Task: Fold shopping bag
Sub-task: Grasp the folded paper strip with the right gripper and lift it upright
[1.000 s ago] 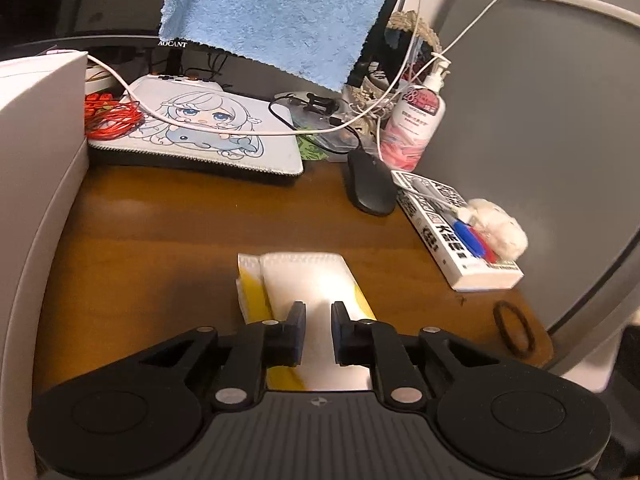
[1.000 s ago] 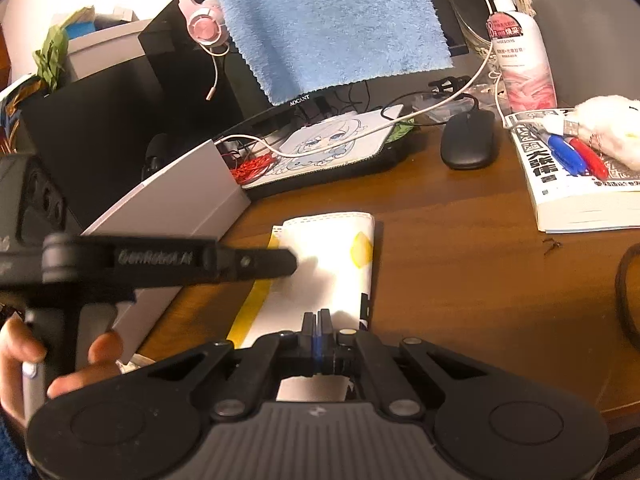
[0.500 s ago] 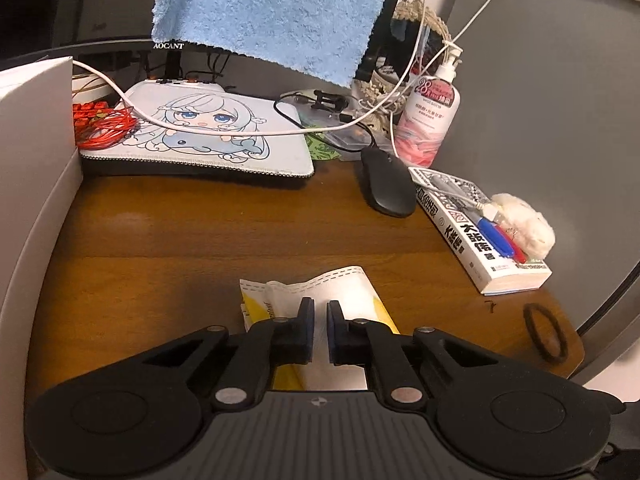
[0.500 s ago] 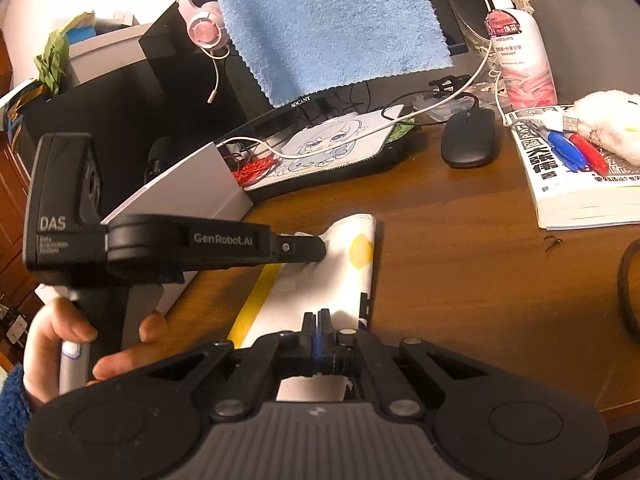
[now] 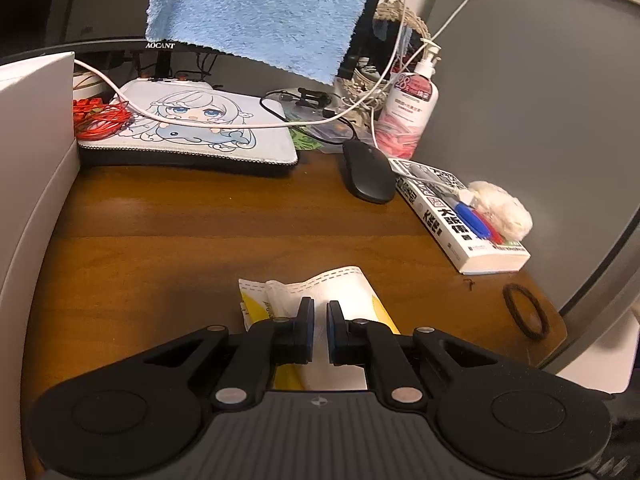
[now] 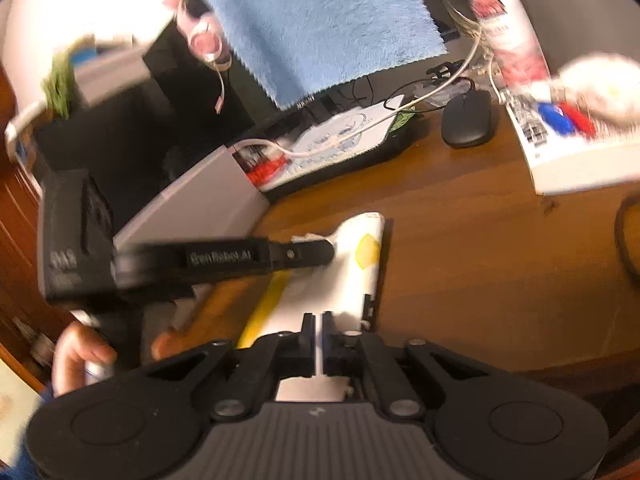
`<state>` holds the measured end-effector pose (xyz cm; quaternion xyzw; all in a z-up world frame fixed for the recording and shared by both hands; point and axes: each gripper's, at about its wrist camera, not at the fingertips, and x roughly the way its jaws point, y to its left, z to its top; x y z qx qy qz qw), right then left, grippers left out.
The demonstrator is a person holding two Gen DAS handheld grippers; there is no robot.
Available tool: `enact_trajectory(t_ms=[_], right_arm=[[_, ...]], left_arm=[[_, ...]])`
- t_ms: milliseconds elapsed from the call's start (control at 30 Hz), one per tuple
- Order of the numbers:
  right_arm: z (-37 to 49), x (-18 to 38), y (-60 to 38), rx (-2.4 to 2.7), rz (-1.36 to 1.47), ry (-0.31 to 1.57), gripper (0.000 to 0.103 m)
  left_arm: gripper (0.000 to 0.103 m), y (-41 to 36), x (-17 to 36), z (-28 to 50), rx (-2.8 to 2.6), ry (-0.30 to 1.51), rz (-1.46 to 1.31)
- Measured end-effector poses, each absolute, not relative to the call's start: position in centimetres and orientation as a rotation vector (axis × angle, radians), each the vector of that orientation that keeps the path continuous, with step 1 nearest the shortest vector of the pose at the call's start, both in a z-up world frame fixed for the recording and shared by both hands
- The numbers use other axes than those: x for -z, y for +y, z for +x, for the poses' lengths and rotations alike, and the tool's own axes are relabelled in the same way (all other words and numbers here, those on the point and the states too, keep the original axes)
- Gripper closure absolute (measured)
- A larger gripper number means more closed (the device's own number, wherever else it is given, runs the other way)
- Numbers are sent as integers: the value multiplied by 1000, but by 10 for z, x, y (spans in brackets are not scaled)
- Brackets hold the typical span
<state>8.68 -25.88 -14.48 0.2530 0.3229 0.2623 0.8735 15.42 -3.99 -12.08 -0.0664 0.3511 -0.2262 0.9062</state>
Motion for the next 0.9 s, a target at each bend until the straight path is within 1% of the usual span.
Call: enact_trajectory(t_ms=[33,100,133,233,333,433,633,900], right_arm=[[86,146,-266,-560,585,674,80],[82,147,-280,-584,680,670,69],[80,147,-286,-592,720,668,67],[74,148,-306,-606,815,662,67],[71,160,-322,-627,932,696,66],[68,174,-329,-606,979,737,67],[77,200,-323,-664,1086,812,67],[90,222,-300,-718,1181,880,67]], left_arm=[[94,-40,121,153,470,725,-136],[94,-39,121,151,474,724,-137],[94,-38,121,151,475,725,-142],[94,-36,122,150,483,729,-159],[94,-34,123,148,491,731,-170],[94,-34,123,145,497,733,-169],[94,-30,124,140,520,747,-198],[94,-25,126,135,554,765,-248]])
